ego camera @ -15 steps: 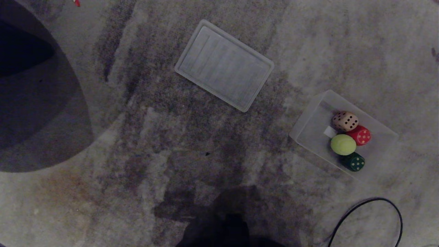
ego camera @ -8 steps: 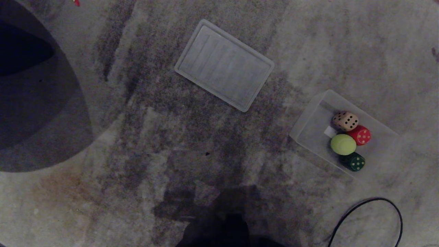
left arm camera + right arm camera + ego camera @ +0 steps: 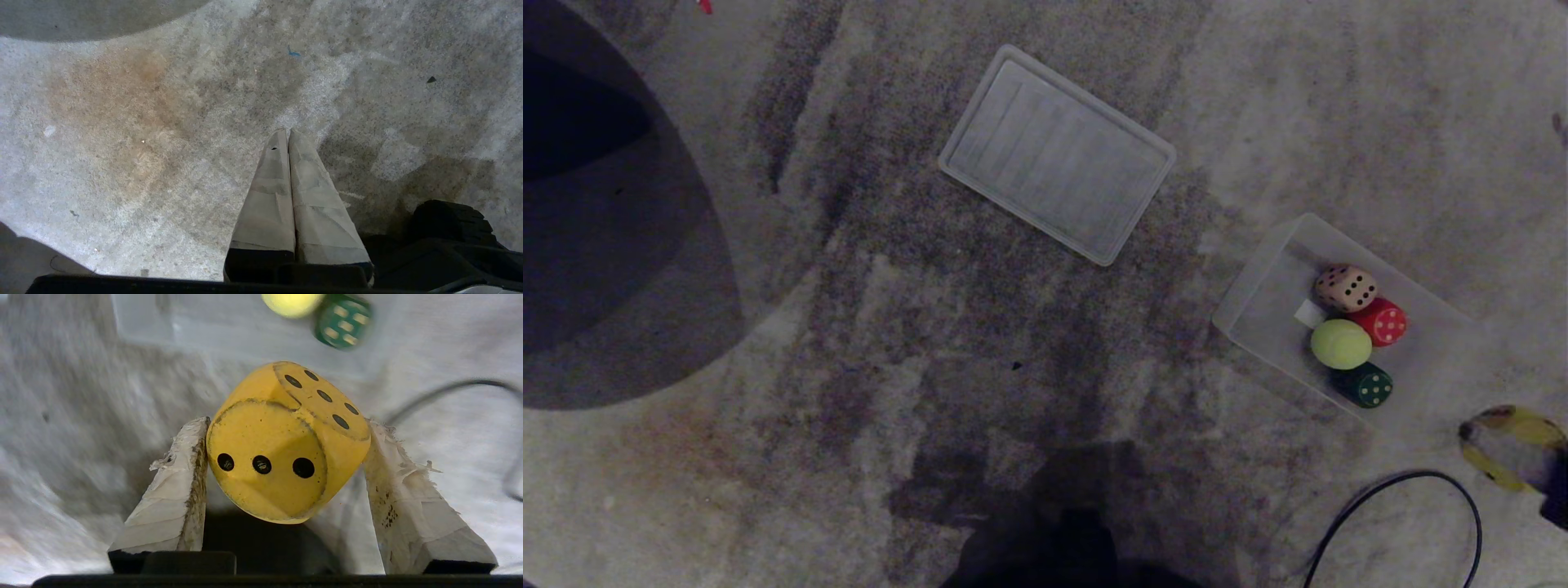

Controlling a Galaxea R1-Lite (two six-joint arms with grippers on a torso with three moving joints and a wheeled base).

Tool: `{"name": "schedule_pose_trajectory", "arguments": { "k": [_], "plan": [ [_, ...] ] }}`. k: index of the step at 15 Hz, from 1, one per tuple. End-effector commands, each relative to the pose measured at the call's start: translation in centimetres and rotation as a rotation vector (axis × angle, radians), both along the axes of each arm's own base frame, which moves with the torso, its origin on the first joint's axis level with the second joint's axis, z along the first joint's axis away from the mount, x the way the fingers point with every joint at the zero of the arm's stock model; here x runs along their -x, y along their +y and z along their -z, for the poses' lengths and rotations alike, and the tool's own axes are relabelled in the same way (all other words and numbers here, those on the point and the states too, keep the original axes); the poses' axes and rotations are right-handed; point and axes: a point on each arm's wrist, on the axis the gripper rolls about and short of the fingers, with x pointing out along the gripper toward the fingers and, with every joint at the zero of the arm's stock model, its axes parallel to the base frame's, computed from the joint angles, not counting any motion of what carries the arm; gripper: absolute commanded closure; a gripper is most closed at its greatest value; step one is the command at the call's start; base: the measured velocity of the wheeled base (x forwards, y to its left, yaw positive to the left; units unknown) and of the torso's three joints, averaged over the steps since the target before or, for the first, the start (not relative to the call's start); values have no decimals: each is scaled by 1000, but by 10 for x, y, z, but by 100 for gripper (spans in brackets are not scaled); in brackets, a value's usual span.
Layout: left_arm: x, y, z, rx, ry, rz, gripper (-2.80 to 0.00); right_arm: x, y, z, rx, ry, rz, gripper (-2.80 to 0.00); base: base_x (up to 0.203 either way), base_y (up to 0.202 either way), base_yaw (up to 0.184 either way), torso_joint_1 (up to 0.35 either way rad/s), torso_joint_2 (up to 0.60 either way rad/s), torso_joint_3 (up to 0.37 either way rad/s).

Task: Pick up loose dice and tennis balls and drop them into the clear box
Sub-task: Put the toys in the box

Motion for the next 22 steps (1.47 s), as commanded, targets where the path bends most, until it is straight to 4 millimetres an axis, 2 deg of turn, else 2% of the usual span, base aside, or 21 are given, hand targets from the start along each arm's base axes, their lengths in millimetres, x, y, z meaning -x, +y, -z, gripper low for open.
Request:
{"name": "schedule_pose_trajectory", "arguments": {
  "k": [1, 4, 7, 10, 11, 12, 15, 17, 20, 22],
  "plan": [
    [0, 0, 0, 1, 2, -1, 0, -69, 8, 20, -37, 113, -10, 0, 0, 0, 0, 0, 0, 0],
    [0, 0, 0, 0, 2, -1, 0, -129, 18, 28, -94, 48, -52, 0, 0, 0, 0, 0, 0, 0],
    [0, 0, 0, 1, 0, -1, 0, -174, 25, 34, -132, -32, -95, 0, 0, 0, 0, 0, 0, 0],
    [0, 0, 0, 1, 2, -1, 0, -197, 27, 36, -145, -90, -104, 0, 0, 0, 0, 0, 0, 0],
    [0, 0, 0, 1, 0, -1, 0, -200, 28, 34, -146, -109, -106, -30, 0, 0, 0, 0, 0, 0],
    [0, 0, 0, 1, 2, -1, 0, -199, 27, 33, -148, -117, -110, -280, 0, 0, 0, 0, 0, 0],
    [0, 0, 0, 1, 2, -1, 0, -190, 26, 21, -152, -147, -139, -280, 0, 0, 0, 0, 0, 0],
    [0, 0, 0, 0, 2, -1, 0, -172, 23, 15, -149, -158, -158, -280, 0, 0, 0, 0, 0, 0],
    [0, 0, 0, 1, 0, -1, 0, -135, 14, 10, -112, -124, -175, -280, 0, 0, 0, 0, 0, 0],
    [0, 0, 0, 1, 2, -1, 0, -100, 6, 0, -106, -127, -156, -280, 0, 0, 0, 0, 0, 0]
  ]
}}
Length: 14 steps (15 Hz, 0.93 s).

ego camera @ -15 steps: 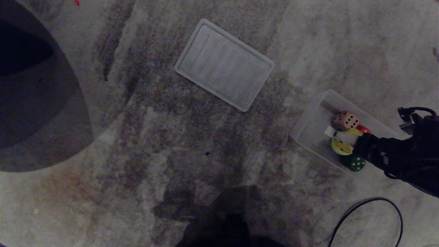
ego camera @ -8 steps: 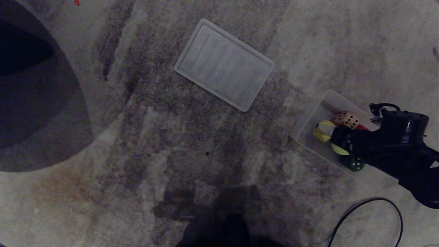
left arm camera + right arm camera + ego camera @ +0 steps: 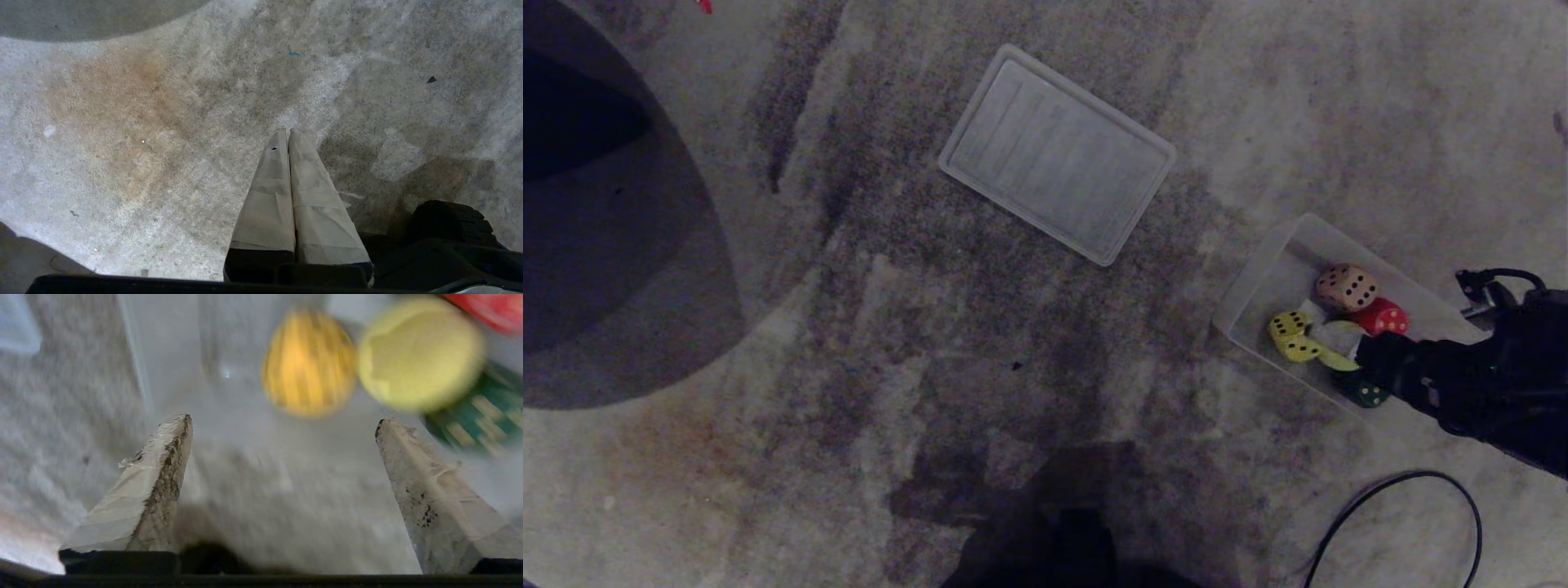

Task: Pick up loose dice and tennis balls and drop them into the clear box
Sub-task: Put the toys in the box, then pick up the ball on the table

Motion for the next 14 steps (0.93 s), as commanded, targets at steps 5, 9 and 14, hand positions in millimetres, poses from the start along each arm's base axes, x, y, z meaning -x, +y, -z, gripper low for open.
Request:
{"name": "schedule_pose_trajectory", "arguments": {
  "k": [5, 9, 14],
  "plan": [
    [0, 0, 0, 0, 2, 0, 0, 134, -15, -12, 83, -49, 50, 0, 0, 0, 0, 0, 0, 0],
    [0, 0, 0, 1, 2, 0, 0, 212, -13, 13, 156, -35, 36, 0, 0, 0, 0, 0, 0, 0],
    [0, 0, 0, 1, 2, 0, 0, 262, -15, 51, 285, -56, 81, 0, 0, 0, 0, 0, 0, 0]
  ]
}}
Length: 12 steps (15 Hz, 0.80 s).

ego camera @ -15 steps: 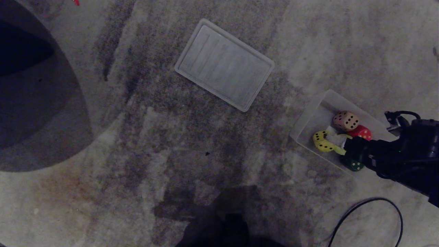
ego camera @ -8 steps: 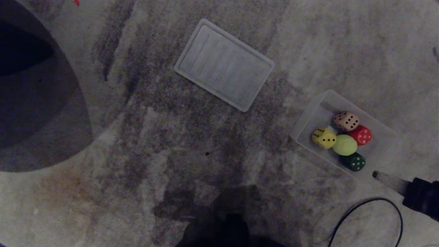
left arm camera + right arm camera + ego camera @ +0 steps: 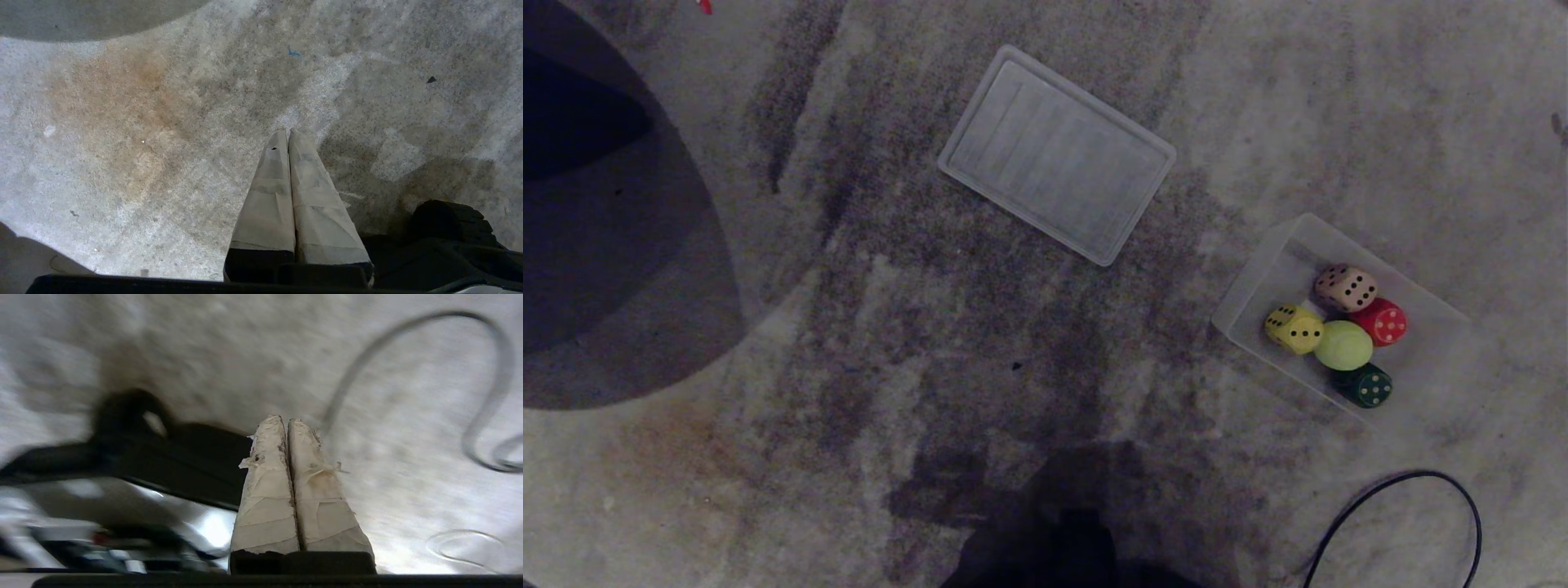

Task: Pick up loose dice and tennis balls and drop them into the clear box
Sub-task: Pick up the ball on the table

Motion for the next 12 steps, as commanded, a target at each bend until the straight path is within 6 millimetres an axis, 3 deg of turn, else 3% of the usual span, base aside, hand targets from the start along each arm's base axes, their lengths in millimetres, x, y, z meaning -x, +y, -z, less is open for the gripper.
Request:
{"name": "schedule_pose_trajectory", "arguments": {
  "k": [1, 4, 7, 12],
  "plan": [
    [0, 0, 0, 1, 2, -1, 0, 22, -2, 13, 44, -140, 40, 0, 0, 0, 0, 0, 0, 0],
    [0, 0, 0, 0, 2, -1, 0, 29, -3, 20, 75, -254, 62, 0, 0, 0, 0, 0, 0, 0],
    [0, 0, 0, 0, 2, -1, 0, 18, -3, 25, 118, -385, 93, 0, 0, 0, 0, 0, 0, 0],
    [0, 0, 0, 1, 1, -1, 0, 17, -3, 26, 134, -384, 69, 0, 0, 0, 0, 0, 0, 0]
  ]
}}
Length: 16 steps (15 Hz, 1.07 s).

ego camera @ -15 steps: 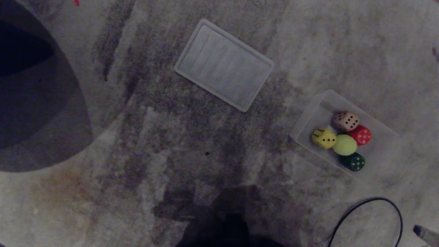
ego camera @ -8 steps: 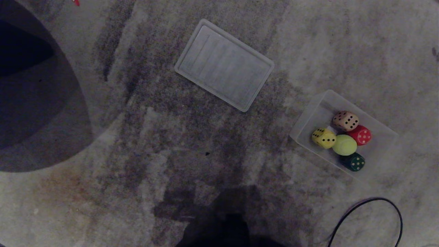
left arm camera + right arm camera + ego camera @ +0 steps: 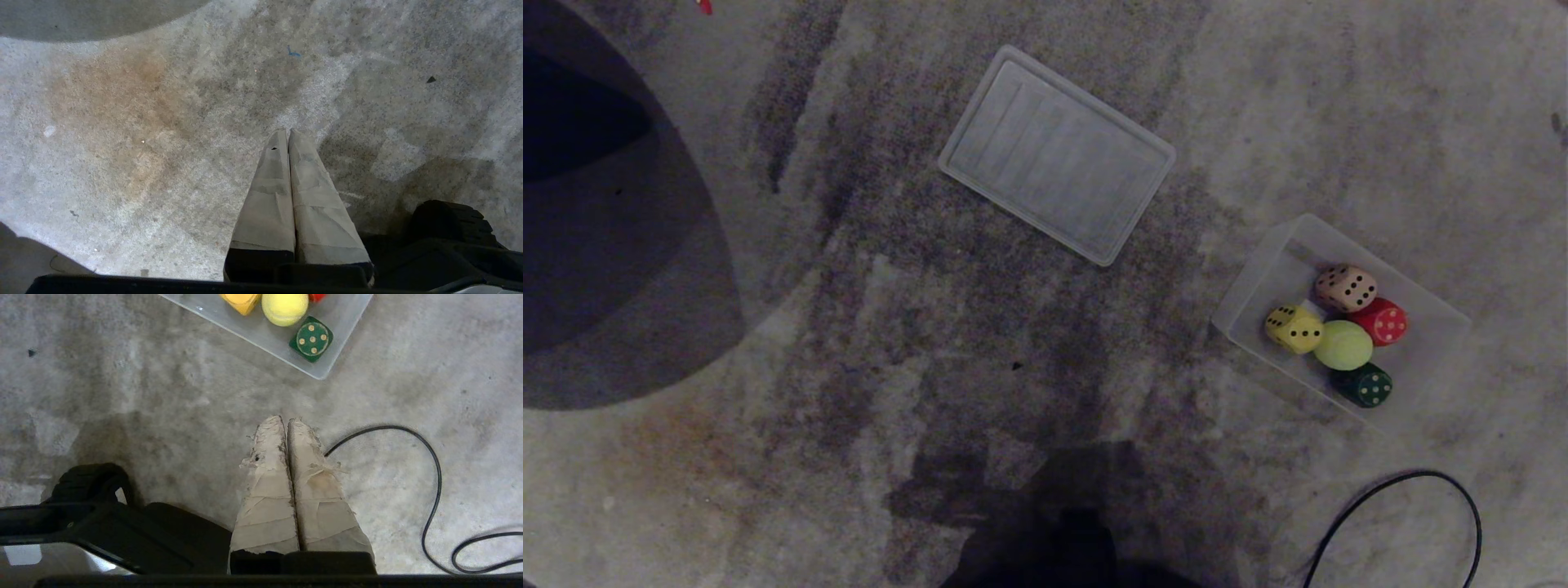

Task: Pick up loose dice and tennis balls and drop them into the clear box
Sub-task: Pick up the ball on the table

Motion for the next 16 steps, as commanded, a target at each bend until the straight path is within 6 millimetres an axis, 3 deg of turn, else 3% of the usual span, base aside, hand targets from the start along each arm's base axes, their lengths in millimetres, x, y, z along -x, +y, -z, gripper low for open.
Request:
{"name": "schedule_pose_trajectory", "arguments": {
  "k": [1, 16],
  "plan": [
    [0, 0, 0, 0, 2, -1, 0, -1, 0, 3, -6, 8, 1, 0, 0, 0, 0, 0, 0, 0],
    [0, 0, 0, 1, 2, -1, 0, -1, 0, 3, -6, 6, 1, 0, 0, 0, 0, 1, 1, 30]
  ]
}}
